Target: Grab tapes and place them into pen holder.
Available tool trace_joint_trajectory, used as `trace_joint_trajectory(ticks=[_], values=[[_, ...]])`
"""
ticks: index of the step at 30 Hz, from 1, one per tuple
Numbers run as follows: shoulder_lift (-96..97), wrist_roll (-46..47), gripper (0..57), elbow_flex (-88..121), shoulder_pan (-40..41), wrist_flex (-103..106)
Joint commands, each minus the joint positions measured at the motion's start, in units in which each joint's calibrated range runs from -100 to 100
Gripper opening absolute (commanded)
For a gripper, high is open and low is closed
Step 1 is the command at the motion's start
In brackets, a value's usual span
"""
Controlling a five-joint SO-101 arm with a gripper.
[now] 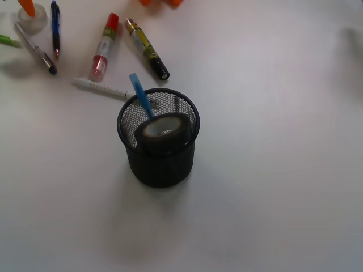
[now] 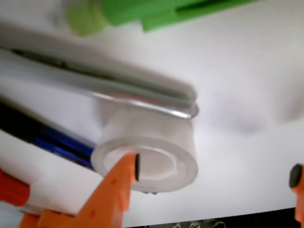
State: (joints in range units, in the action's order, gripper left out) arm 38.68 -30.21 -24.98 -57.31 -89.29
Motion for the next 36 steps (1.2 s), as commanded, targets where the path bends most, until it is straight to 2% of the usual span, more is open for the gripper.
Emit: trace_joint_trajectory(ticks=[1,6,8,15,16,25,36], values=[[2.51,0.2,35.1,-3.74,-0.23,-1.18],[6.59,0.0,34.8,-3.83,0.45,-0.65],[7.01,0.1,31.2,-3.83,0.45,-1.09],[7.1,3.17,1.9,-3.83,-0.08,-0.56],[7.18,3.86,0.0,-3.83,-0.15,-0.56],[7.86,7.33,0.2,-7.27,0.0,-1.18],[7.35,7.13,0.2,-8.45,0.37,-0.74]])
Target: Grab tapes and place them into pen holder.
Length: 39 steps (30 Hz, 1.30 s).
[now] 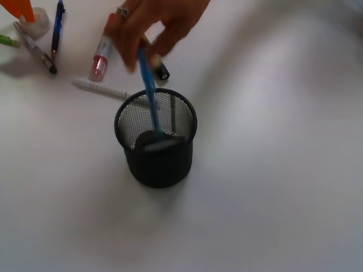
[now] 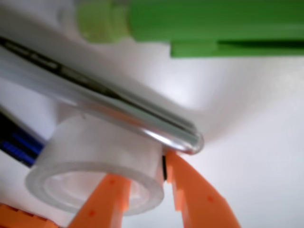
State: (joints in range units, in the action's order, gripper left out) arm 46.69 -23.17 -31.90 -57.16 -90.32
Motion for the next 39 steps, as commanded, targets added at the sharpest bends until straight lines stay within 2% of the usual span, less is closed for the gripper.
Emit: trace_joint_trajectory(ticks=[1,6,12,15,21,31,34,39], values=[[-1.0,0.29,0.2,-1.53,0.3,0.3],[-2.53,4.64,0.2,-8.96,2.02,-1.89],[-5.51,9.04,0.2,-28.7,8.9,-9.15],[-8.23,13.72,0.2,-37.04,15.78,-9.24],[-14.01,18.75,0.2,-38.3,29.68,-9.15],[-24.12,18.95,0.2,-49.9,52.04,-9.06],[-23.61,17.05,0.2,-51.26,56.52,-9.06],[-19.19,15.14,0.2,-43.65,57.64,-5.83]])
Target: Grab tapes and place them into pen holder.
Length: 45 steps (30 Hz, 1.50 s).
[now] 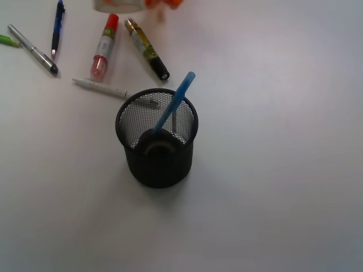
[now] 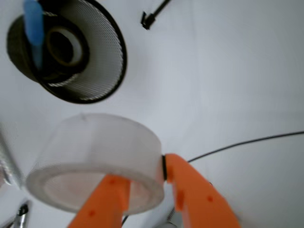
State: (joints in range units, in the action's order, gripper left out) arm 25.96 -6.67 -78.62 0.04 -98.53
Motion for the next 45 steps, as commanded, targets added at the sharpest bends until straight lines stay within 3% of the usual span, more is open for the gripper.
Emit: trace_joint_trajectory(ticks=[1,26,28,33,45], values=[[2.9,-1.42,0.2,4.34,0.6,4.04],[17.86,-1.42,0.5,8.24,0.52,20.14],[17.86,-1.47,4.6,8.24,0.6,19.7],[17.52,-1.56,30.0,8.24,1.05,16.47],[17.01,-4.35,31.9,8.15,1.72,5.53]])
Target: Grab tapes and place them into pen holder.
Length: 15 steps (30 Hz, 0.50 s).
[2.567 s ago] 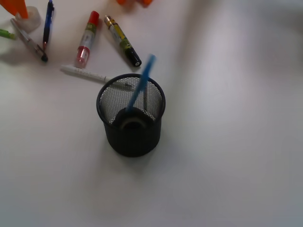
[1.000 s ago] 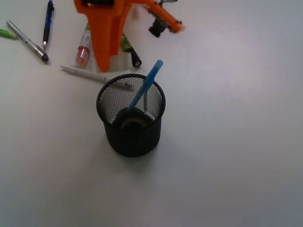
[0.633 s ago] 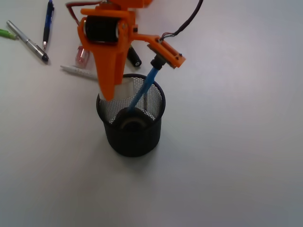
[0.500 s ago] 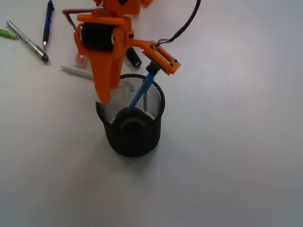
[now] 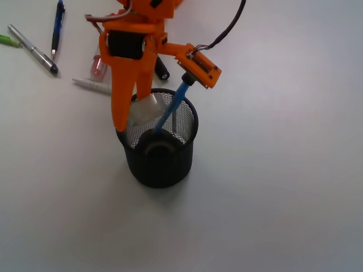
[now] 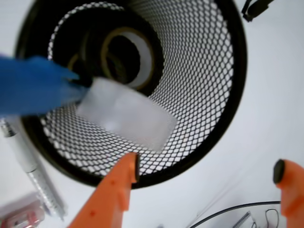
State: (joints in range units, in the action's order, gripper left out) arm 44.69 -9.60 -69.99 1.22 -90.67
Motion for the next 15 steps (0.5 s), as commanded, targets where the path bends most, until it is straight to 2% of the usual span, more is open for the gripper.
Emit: trace_joint_trajectory(ticks=[1,10,15], values=[[-1.8,-1.71,31.9,-0.48,0.76,-2.68],[-3.76,-1.07,32.0,-10.72,1.36,-6.09],[-8.18,0.59,32.0,-23.31,-3.95,-8.89]])
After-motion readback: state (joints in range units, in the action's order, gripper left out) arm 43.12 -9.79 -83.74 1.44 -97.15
